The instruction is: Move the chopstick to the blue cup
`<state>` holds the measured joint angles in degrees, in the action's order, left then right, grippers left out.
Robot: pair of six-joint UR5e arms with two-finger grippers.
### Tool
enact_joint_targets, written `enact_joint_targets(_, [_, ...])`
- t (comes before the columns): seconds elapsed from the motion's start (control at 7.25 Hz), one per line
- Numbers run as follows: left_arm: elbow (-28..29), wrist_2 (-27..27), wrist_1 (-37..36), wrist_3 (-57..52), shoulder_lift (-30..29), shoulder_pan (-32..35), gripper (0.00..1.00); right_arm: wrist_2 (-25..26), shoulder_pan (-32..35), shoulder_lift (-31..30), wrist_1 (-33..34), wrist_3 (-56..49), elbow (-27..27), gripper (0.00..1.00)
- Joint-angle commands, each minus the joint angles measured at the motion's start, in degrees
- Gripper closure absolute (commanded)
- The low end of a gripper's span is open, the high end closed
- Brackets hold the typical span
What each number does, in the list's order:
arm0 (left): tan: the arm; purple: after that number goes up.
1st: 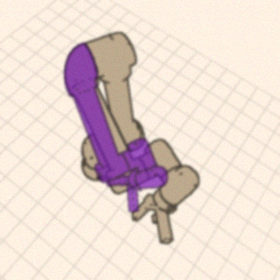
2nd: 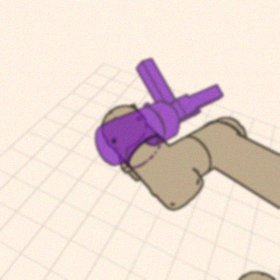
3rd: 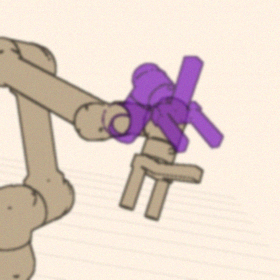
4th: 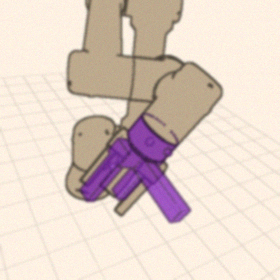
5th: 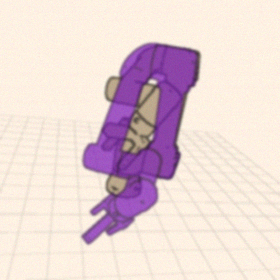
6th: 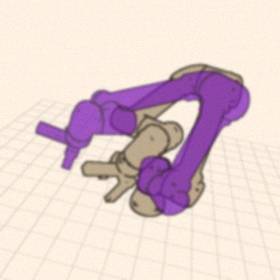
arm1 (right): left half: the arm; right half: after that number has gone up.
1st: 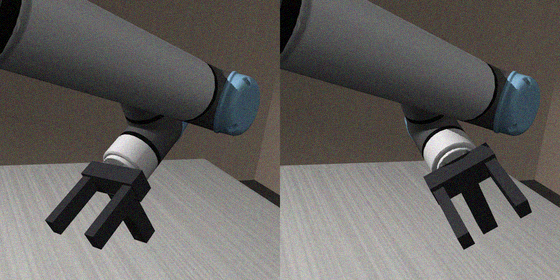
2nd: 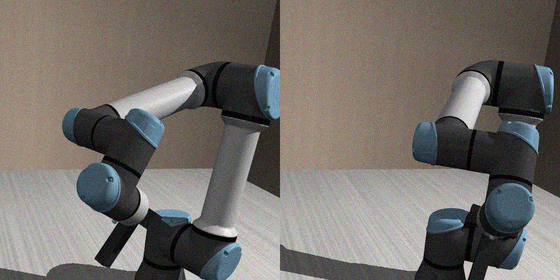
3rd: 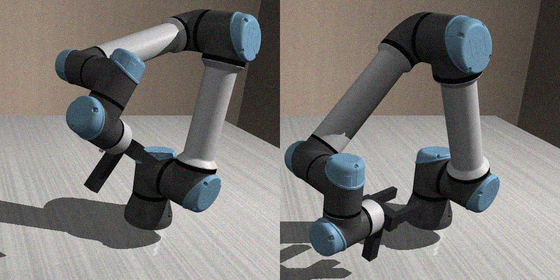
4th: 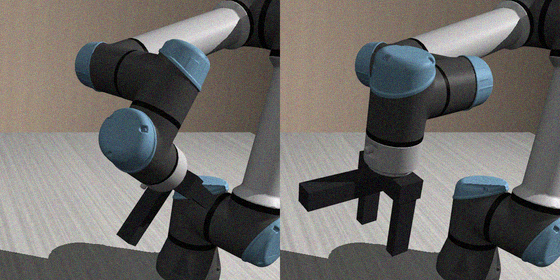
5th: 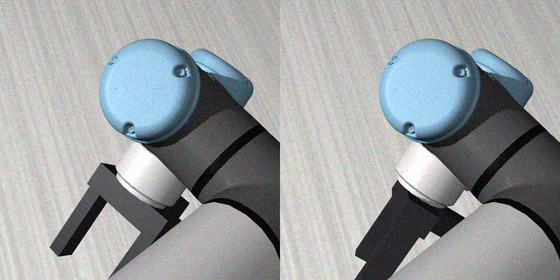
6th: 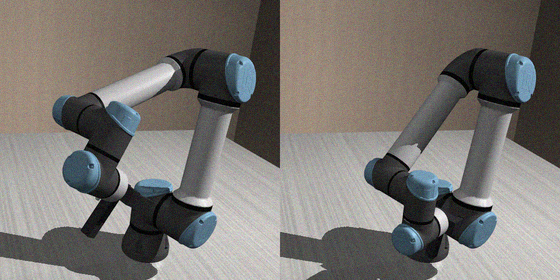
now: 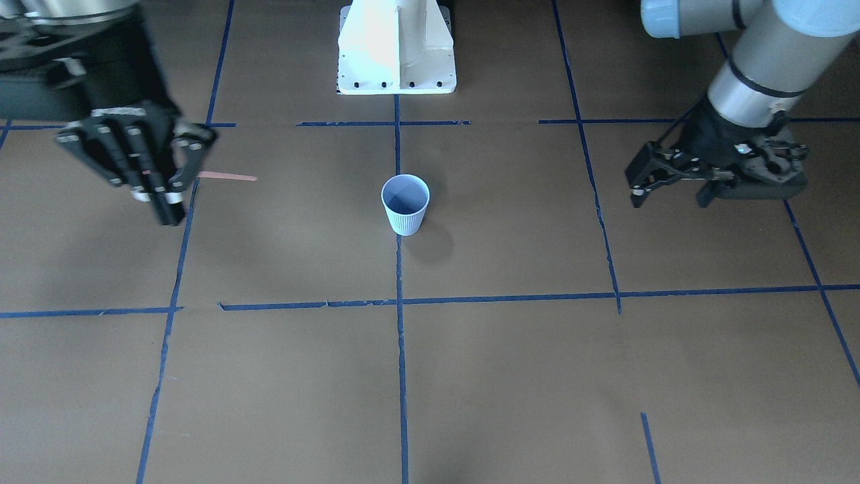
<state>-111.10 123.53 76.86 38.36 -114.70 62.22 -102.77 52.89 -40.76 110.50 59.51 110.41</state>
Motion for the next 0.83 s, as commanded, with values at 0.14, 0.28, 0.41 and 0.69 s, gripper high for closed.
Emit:
enact_joint_targets(0.14, [-0.6,0.1,0.0,-9.2,4.7,4.0,0.0,15.1,-16.7,3.6,-0.2,8.2,-0.7,1.0])
enact_joint_targets(0.28, [-0.8,0.1,0.0,-9.2,5.0,4.0,0.0,20.2,-20.7,5.1,-0.5,9.5,-2.8,1.0])
enact_joint_targets(0.41, [-0.9,0.1,0.0,-9.2,5.1,4.0,0.0,20.5,-21.2,10.0,-0.5,10.0,-8.8,1.0])
enact_joint_targets(0.69, [-0.9,0.2,0.0,-9.2,5.7,4.0,0.0,20.9,-21.7,11.6,-6.3,10.5,-16.3,1.0])
